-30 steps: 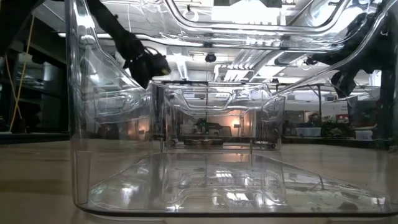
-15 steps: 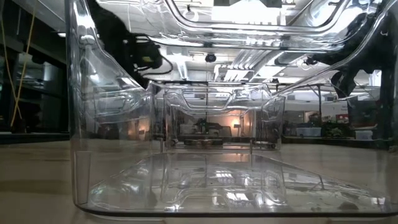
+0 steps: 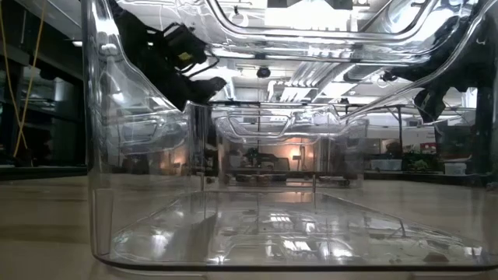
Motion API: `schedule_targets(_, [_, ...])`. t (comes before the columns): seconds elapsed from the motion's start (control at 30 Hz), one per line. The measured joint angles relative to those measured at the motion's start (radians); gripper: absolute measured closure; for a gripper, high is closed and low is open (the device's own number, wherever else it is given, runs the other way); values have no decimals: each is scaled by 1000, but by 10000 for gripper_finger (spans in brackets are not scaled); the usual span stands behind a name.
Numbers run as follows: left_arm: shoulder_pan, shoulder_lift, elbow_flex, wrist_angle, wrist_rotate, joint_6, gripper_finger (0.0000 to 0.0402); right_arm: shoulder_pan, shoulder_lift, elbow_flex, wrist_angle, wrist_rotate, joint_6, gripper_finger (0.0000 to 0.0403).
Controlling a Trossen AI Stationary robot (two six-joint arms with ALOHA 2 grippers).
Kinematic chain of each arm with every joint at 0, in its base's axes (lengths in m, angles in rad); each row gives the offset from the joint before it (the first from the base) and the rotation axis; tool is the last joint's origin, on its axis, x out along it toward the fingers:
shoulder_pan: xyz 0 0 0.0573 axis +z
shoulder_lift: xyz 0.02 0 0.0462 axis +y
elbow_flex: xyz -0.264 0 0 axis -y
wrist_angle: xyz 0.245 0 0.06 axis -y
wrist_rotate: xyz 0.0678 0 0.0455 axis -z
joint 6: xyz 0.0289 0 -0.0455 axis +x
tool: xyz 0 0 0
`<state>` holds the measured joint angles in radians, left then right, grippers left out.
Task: Sort batteries
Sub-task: Put the black battery into the top transparent bin
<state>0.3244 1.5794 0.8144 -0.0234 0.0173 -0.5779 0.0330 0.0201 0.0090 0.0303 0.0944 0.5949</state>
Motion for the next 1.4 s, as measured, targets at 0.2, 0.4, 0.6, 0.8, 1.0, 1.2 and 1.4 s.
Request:
schedule_targets(0.2, [-7, 22, 86, -156, -6, 97, 389, 0, 0, 0, 0, 0, 0, 402])
schedule_targets(0.4, [9, 35, 74, -266, -87, 109, 323, 0, 0, 0, 0, 0, 0, 402])
schedule_targets(0.6, [47, 120, 67, -172, -36, 27, 250, 0, 0, 0, 0, 0, 0, 402])
schedule_targets(0.8, [57, 207, 70, -108, 21, -22, 213, 0, 0, 0, 0, 0, 0, 402])
schedule_targets(1.0, [57, 236, 71, -79, -9, -31, 212, 0, 0, 0, 0, 0, 0, 402])
schedule_targets(1.2, [57, 242, 75, -191, -72, 83, 343, 0, 0, 0, 0, 0, 0, 402])
schedule_targets(1.4, [65, 192, 70, -260, -69, 135, 386, 0, 0, 0, 0, 0, 0, 402])
